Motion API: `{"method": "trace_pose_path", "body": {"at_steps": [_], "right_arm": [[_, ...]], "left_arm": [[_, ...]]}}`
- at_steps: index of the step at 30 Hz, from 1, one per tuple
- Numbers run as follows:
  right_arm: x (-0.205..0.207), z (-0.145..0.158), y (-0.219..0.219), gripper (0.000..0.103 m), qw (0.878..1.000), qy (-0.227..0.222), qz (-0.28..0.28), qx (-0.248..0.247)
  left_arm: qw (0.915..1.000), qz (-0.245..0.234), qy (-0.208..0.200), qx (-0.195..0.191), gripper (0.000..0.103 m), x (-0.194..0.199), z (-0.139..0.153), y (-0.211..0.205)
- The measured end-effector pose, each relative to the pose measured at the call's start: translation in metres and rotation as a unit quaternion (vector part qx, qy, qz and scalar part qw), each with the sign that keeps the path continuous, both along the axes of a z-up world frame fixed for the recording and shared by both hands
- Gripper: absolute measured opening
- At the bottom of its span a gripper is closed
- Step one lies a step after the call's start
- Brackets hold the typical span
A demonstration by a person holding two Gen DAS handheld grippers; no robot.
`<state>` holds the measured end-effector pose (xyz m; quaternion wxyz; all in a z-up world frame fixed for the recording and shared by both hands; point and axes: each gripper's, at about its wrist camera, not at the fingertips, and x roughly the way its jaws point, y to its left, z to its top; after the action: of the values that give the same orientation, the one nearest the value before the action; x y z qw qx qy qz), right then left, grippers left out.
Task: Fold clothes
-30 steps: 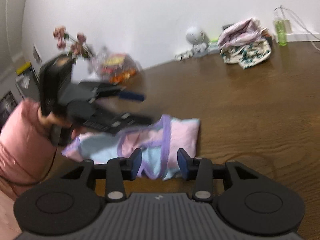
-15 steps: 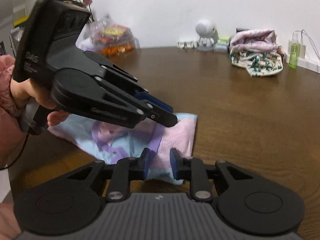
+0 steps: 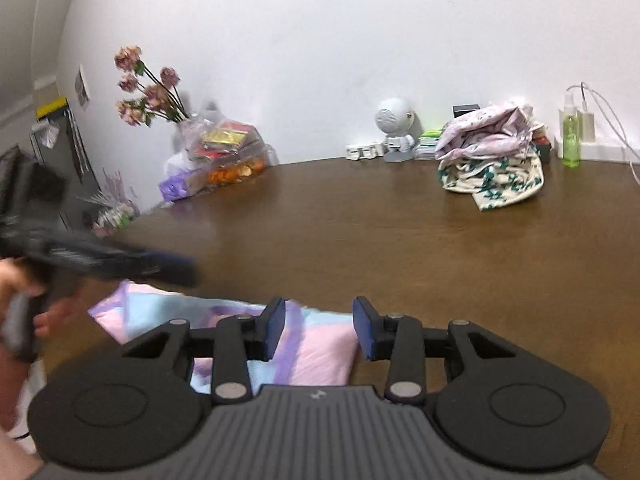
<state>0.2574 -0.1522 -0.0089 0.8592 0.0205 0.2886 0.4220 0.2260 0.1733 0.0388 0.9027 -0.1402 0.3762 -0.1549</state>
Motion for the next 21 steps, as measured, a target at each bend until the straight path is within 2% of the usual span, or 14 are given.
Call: {"method": "trace_pose_path", "body": {"at_steps": [6,9,10,11,15,21], "right_arm": [[0.016,-0.024,0.039,0.035,0.998,0.020,0.045,-0.050],[0.012,-0.032,0.049,0.035,0.997,0.018,0.047,-0.063],[0.011,-0.034,0.050,0.035,0.997,0.018,0.047,-0.065],[0.009,-0.035,0.050,0.035,0.997,0.016,0.047,-0.066],[0.006,-0.038,0.051,0.035,0.997,0.011,0.046,-0.068],[0.008,-0.040,0.051,0.035,0.997,0.011,0.043,-0.067]], "left_arm": [[0.9994,0.007,0.027,-0.021,0.054,-0.008,-0.020,-0.005],[0.9994,0.003,0.035,-0.003,0.024,-0.003,-0.026,-0.014],[0.9992,0.002,0.039,0.008,0.008,-0.001,-0.029,-0.017],[0.9988,0.006,0.042,0.023,0.006,-0.001,-0.032,-0.020],[0.9970,0.019,0.046,0.060,0.003,-0.009,-0.038,-0.021],[0.9947,0.046,0.045,0.080,0.002,-0.019,-0.037,-0.009]]}}
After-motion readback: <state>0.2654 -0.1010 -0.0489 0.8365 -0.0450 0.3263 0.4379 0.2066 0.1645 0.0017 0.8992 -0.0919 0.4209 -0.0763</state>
